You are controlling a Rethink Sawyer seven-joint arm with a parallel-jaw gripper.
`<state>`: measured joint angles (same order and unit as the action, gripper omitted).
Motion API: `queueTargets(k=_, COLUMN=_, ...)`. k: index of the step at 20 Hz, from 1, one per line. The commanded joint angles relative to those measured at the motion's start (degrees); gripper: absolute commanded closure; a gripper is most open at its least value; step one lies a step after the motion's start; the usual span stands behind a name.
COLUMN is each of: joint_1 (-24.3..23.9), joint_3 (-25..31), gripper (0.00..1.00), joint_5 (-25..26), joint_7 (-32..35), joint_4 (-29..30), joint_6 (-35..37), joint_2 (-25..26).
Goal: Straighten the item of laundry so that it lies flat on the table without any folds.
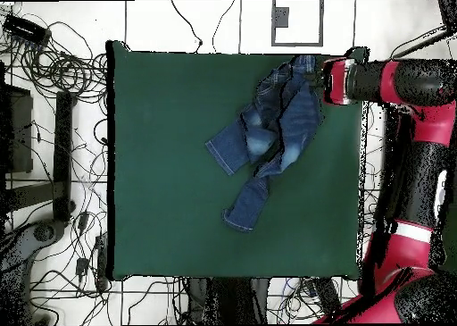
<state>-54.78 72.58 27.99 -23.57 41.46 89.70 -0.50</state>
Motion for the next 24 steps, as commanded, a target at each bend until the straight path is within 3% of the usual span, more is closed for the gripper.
queueTargets(k=1, joint_1=4.4, joint_3=-1.2, gripper=1.0, joint_5=2.8, joint_7=-16.8, joint_4=-15.2, joint_6=9.5, joint_2=2.9)
queueTargets(k=9, joint_1=6.4, joint_3=2.8, gripper=1.0, joint_5=12.8, joint_7=-17.6, joint_4=-22.2, joint_6=10.8, joint_2=0.8)
queueTargets(k=16, joint_1=6.4, joint_3=6.8, gripper=1.0, joint_5=19.2, joint_7=-19.7, joint_4=-24.3, joint_6=11.4, joint_2=0.7)
queueTargets(k=17, joint_1=6.2, joint_3=7.9, gripper=0.0, joint_5=20.4, joint_7=-21.8, joint_4=-24.1, joint_6=11.2, joint_2=0.8)
queueTargets(k=20, joint_1=6.6, joint_3=8.7, gripper=0.0, joint_5=22.0, joint_7=-13.6, joint_4=-25.1, joint_6=13.5, joint_2=0.5)
queueTargets(k=22, joint_1=6.1, joint_3=7.2, gripper=0.0, joint_5=21.2, joint_7=-18.7, joint_4=-23.3, joint_6=12.6, joint_2=-1.0)
queueTargets(k=24, joint_1=5.3, joint_3=4.5, gripper=0.0, joint_5=18.6, joint_7=-17.4, joint_4=-19.8, joint_6=11.2, joint_2=-4.0)
